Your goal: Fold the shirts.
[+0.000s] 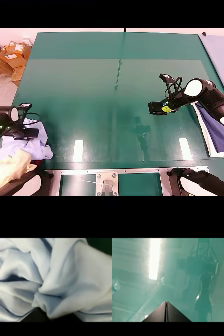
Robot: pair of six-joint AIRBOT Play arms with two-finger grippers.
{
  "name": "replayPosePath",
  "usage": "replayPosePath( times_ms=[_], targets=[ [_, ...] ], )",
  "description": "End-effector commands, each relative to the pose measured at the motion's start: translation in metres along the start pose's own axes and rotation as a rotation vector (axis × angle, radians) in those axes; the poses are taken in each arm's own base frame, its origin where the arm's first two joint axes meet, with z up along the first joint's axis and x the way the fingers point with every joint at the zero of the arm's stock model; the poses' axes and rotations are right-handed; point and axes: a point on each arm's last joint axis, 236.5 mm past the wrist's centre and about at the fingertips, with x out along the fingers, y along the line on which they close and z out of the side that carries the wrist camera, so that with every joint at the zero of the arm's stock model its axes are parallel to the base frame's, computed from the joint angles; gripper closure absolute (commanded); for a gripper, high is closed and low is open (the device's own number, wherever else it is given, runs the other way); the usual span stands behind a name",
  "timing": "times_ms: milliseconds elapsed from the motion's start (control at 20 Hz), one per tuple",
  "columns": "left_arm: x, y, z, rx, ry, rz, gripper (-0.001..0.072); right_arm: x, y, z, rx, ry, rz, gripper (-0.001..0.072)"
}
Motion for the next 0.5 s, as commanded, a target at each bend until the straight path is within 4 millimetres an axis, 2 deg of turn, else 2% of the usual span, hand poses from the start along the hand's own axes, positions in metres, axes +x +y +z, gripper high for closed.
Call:
replayPosePath(
  times_ms=[0,100,150,250,350,450],
  targets=[
    [-0.01,0.002,0.003,0.043,0.033,-0.034,0.0687,0.0,0.0,0.0,-0.001,0.0,0.0,0.0694],
    [-0.051,0.012,0.03,0.006,-0.03,-0.045,0.0688,0.0,0.0,0.0,-0.001,0.0,0.0,0.0694],
    [-0.078,0.009,0.048,0.002,-0.087,-0.088,0.0689,0.0,0.0,0.0,-0.001,0.0,0.0,0.0694],
    [-0.148,-0.012,0.092,0.009,-0.267,-0.199,0.0689,0.0,0.0,0.0,-0.001,0.0,0.001,0.0694],
    [-0.229,-0.055,0.126,0.093,-0.479,-0.298,0.0689,0.0,0.001,0.0,-0.002,-0.001,0.001,0.0694],
    [-0.291,-0.106,0.137,0.21,-0.63,-0.35,0.0689,0.0,0.001,0.005,-0.002,-0.023,0.002,0.0694]
  ],
)
